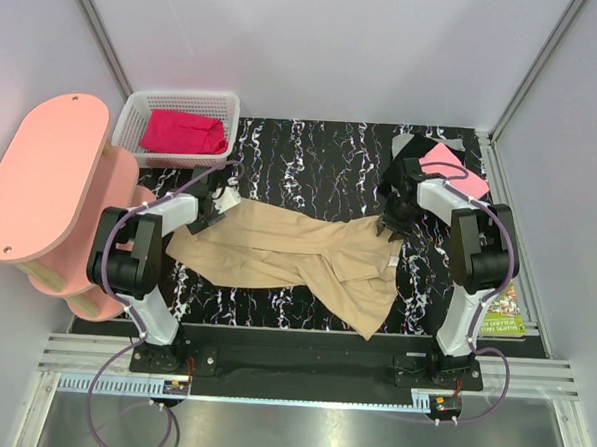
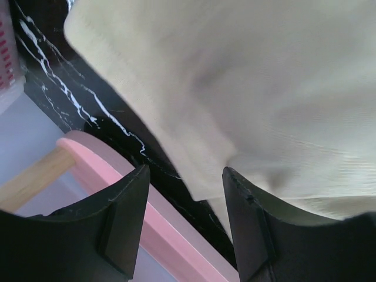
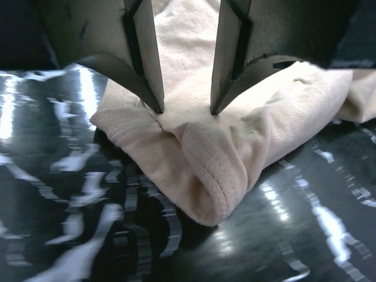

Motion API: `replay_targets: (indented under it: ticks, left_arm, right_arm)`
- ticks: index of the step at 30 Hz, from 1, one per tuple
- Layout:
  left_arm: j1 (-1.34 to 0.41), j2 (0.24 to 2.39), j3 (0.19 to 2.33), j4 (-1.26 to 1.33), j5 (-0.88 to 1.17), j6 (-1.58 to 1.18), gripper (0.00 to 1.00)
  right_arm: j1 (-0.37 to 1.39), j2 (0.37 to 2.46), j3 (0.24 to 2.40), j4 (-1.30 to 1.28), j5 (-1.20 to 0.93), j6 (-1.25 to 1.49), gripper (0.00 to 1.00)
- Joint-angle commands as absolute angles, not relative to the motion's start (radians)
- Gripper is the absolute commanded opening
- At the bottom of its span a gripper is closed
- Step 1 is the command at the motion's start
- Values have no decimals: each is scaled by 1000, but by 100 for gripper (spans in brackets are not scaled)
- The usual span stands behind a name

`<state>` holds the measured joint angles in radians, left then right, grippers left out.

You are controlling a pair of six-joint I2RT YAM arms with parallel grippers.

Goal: Fold and stack the t-shirts
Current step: Fold the flattened tshirt in 1/3 of the way

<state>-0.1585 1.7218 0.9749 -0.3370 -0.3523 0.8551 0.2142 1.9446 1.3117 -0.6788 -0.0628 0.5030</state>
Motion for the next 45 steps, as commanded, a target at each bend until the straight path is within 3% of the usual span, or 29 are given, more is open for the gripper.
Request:
replay_targets:
  ticks: [1, 11, 17, 34, 45]
  left_arm:
    - [-140, 1718, 974, -305, -325, 874, 57]
    - [-161, 1634, 954, -366, -292, 831, 58]
    - [-222, 1595, 1071, -434, -239, 781, 59]
    - [-164, 1989, 1374, -593, -39, 595, 58]
    - [-52, 2109, 1500, -635, -75, 581, 56]
  right_arm:
    - [137, 1922, 1256, -698, 32, 446, 46]
    - [132, 1997, 1370, -722, -80, 457, 41]
    - [137, 2002, 1358, -710, -98, 460, 40]
    - [153, 1970, 1296, -677, -112, 466, 36]
    - [156, 2032, 1393, -684, -101, 437, 36]
